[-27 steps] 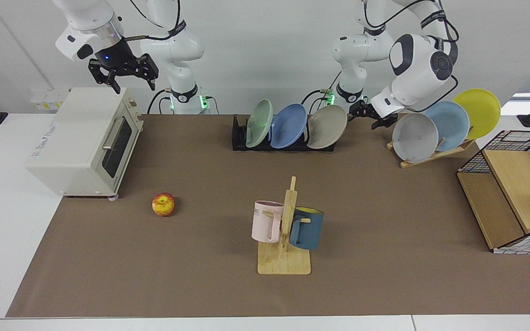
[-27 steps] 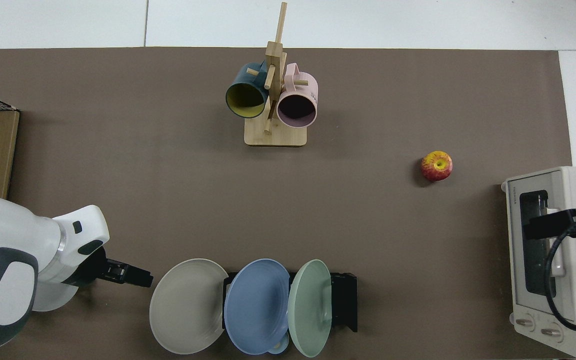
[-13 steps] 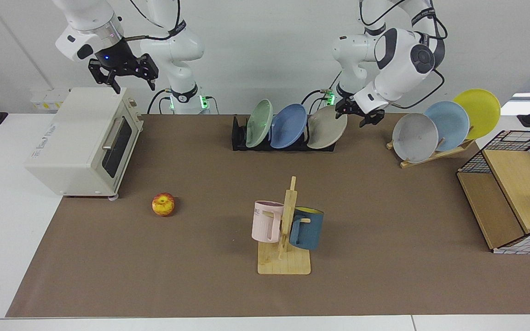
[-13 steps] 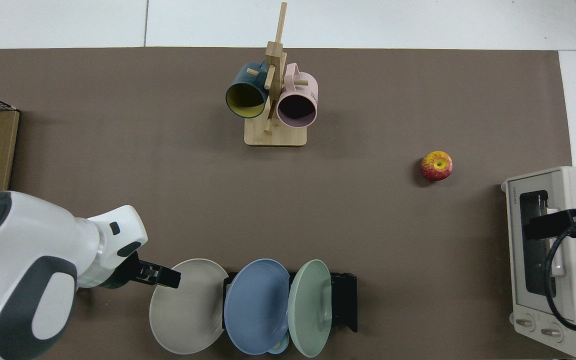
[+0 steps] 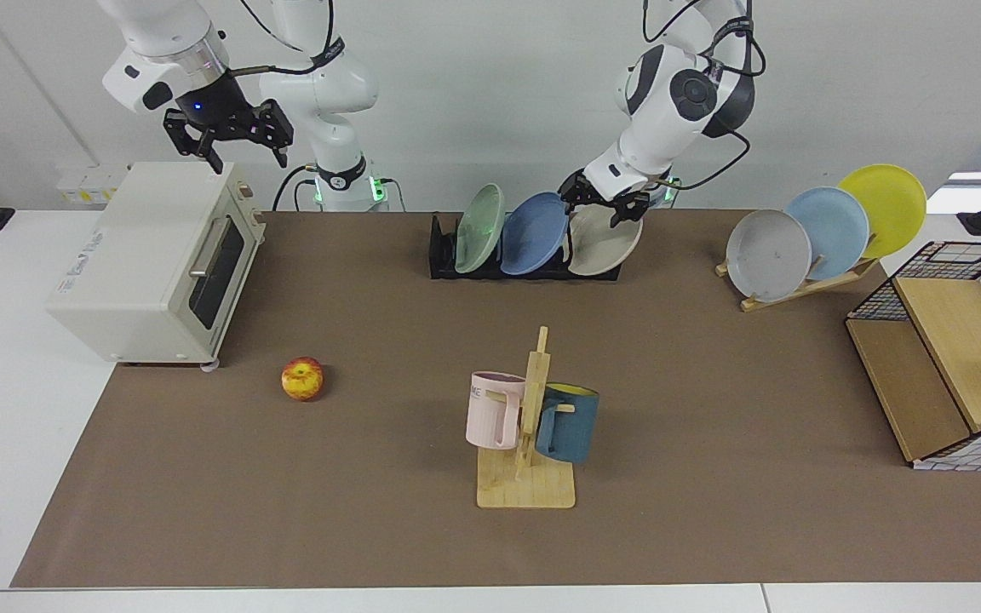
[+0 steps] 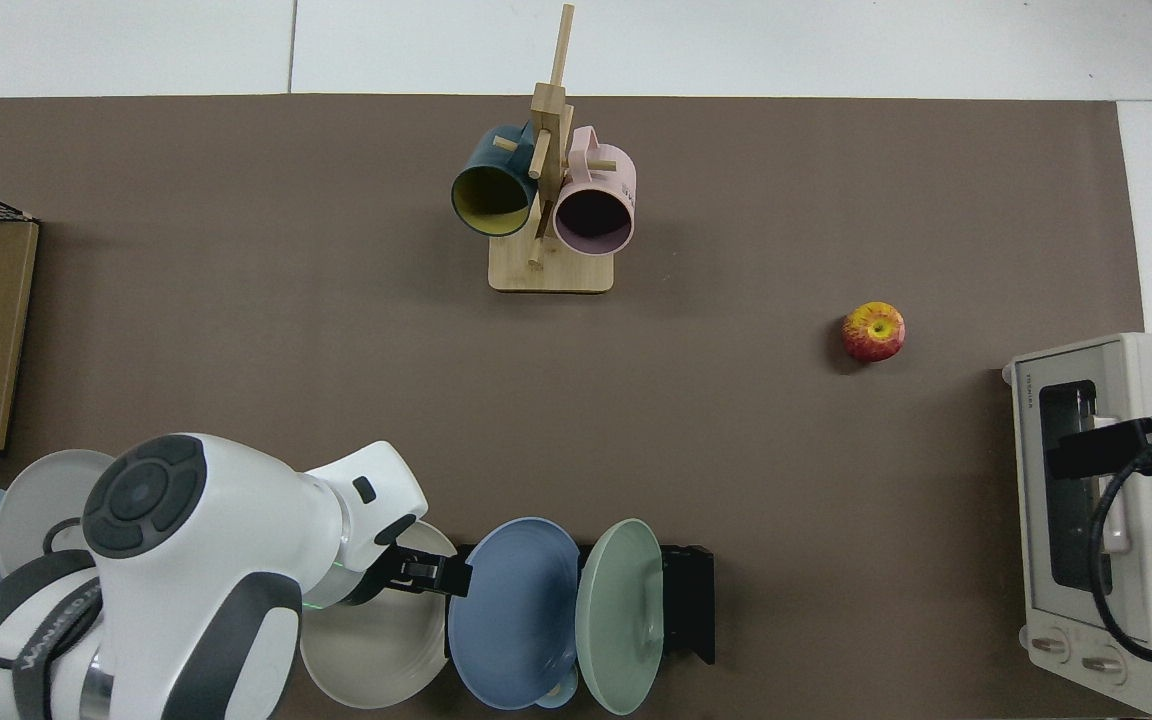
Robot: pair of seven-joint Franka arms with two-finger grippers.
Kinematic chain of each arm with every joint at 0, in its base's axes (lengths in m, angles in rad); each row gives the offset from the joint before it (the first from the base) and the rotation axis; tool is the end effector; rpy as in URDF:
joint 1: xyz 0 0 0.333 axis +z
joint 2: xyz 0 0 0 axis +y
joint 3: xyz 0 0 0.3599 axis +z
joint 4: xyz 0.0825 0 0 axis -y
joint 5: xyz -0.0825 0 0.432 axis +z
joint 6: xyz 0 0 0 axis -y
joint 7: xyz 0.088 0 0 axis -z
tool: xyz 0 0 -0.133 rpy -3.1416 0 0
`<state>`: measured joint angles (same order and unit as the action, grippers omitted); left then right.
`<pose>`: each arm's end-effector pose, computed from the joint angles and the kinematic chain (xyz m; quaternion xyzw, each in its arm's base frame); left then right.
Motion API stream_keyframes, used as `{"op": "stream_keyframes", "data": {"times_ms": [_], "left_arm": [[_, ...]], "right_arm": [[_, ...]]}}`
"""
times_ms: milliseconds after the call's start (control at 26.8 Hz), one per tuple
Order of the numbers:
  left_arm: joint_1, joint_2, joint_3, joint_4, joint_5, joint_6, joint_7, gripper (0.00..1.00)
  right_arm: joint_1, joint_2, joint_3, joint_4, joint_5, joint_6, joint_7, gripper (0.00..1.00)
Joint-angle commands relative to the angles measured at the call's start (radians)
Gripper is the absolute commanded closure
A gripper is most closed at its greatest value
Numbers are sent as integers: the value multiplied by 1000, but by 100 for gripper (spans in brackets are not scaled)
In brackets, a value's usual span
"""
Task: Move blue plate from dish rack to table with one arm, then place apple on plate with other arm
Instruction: 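Grasp the rim of the blue plate with the left gripper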
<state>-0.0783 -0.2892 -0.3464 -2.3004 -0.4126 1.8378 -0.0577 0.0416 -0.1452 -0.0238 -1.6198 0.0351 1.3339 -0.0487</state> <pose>0.4113 -0.2371 0.4414 0.9807 -0.0971 -0.1201 0.1195 0.5200 0.0135 0.6807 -0.9967 -0.0363 0.0700 0.0201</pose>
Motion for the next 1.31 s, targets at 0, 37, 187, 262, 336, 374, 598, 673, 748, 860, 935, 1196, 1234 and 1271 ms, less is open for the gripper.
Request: {"op": "stream_keyframes", "data": {"times_ms": [0, 37, 187, 262, 336, 374, 598, 673, 748, 860, 935, 1196, 1234, 1271], "left_arm": [[-57, -11, 4, -47, -20, 67, -59, 2], [-58, -13, 4, -48, -23, 67, -60, 2], [-78, -21, -12, -63, -23, 69, -62, 6], [-78, -21, -34, -70, -18, 75, -62, 10], [-77, -25, -58, -85, -14, 92, -62, 16], [-77, -28, -65, -94, -14, 100, -63, 19], [-77, -30, -114, -109, -8, 126, -105, 45], [-77, -28, -118, -109, -3, 124, -105, 70], [-75, -28, -118, -109, 11, 120, -103, 88], [-74, -28, -120, -105, 61, 110, -105, 100], [-74, -28, -118, -103, 71, 107, -102, 100], [-63, -27, -118, -73, 124, 58, -106, 100], [-61, -27, -118, -65, 124, 45, -114, 100], [-61, -27, -117, -57, 124, 31, -125, 100]], "right_arm": [[-19, -8, 7, -8, 17, 8, -25, 0], [-19, -8, 5, -8, 17, 8, -25, 0], [-19, -8, 5, -8, 17, 8, -25, 0], [-19, -8, 5, -6, 19, 8, -25, 0], [-19, -8, 5, -6, 17, 8, -25, 0], [-17, -8, 5, -6, 19, 8, -25, 0], [-19, -8, 7, -8, 19, 8, -25, 0], [-19, -8, 7, -8, 19, 8, -25, 0], [-19, -8, 5, -6, 17, 8, -25, 0], [-19, -8, 5, -6, 17, 8, -25, 0], [-19, -8, 7, -8, 17, 8, -25, 0], [-19, -8, 5, -8, 17, 8, -25, 0], [-19, -8, 5, -6, 17, 8, -25, 0], [-19, -8, 7, -8, 19, 8, -25, 0]]}}
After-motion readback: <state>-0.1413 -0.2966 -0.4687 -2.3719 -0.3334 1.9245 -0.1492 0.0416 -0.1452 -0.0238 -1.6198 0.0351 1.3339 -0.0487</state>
